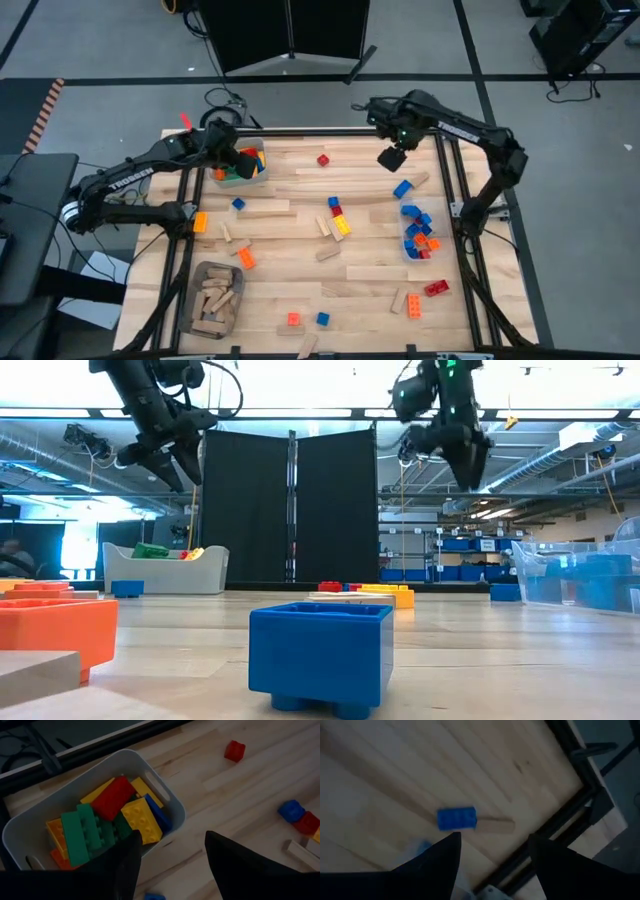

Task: Sort blocks by size
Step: Put the brown block into the black bin

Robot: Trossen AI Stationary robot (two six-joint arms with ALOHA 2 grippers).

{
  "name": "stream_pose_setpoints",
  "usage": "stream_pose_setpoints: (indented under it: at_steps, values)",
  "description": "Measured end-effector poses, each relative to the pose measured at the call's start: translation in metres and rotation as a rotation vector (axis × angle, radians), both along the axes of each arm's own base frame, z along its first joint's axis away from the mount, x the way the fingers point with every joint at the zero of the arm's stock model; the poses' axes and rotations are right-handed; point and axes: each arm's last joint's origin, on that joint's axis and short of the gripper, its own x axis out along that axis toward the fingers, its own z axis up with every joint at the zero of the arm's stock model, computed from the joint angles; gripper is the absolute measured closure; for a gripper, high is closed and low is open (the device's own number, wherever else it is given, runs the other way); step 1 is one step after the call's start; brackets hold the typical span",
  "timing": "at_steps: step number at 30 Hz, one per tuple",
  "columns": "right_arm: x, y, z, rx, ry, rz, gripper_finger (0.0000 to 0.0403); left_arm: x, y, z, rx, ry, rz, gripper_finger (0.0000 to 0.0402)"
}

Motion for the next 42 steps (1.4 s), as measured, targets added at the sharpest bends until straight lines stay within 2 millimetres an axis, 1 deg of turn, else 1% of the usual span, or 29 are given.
stream_pose_setpoints:
  at_steps: [3, 5, 8, 13, 16, 19, 22, 26, 30, 35, 42]
  values:
    - [0.004, -0.003, -0.014, 0.041, 0.059, 0.080, 0.0161, 0.000, 0.000, 0.000, 0.002, -0.002, 0.001, 0.0178]
    - [0.007, -0.005, -0.023, 0.037, 0.112, 0.106, 0.0163, 0.000, 0.000, 0.000, 0.002, -0.003, 0.001, 0.0178]
    - [0.014, -0.008, -0.042, 0.034, 0.203, 0.136, 0.0165, 0.001, 0.000, 0.001, 0.006, -0.009, 0.001, 0.0178]
    - [0.017, -0.011, -0.078, 0.099, 0.350, 0.207, 0.0165, 0.002, 0.001, 0.001, 0.013, -0.021, 0.001, 0.0178]
    - [0.013, -0.010, -0.100, 0.146, 0.438, 0.226, 0.0166, 0.002, 0.001, 0.002, 0.018, -0.029, 0.001, 0.0178]
    - [0.005, -0.008, -0.122, 0.209, 0.515, 0.225, 0.0167, 0.003, 0.002, 0.002, 0.023, -0.036, 0.001, 0.0178]
    - [-0.007, -0.005, -0.137, 0.260, 0.572, 0.219, 0.0167, 0.003, 0.002, 0.003, 0.027, -0.043, 0.001, 0.0178]
    - [-0.022, -0.002, -0.153, 0.317, 0.619, 0.224, 0.0167, 0.005, 0.003, 0.004, 0.039, -0.061, 0.001, 0.0178]
    - [-0.030, -0.002, -0.168, 0.326, 0.605, 0.237, 0.0167, 0.007, 0.004, 0.007, 0.059, -0.092, 0.001, 0.0178]
    - [-0.028, -0.005, -0.179, 0.285, 0.535, 0.286, 0.0167, 0.010, 0.006, 0.010, 0.084, -0.131, 0.001, 0.0178]
    - [-0.022, -0.009, -0.185, 0.272, 0.479, 0.406, 0.0167, 0.011, 0.007, 0.011, 0.087, -0.154, 0.011, 0.0178]
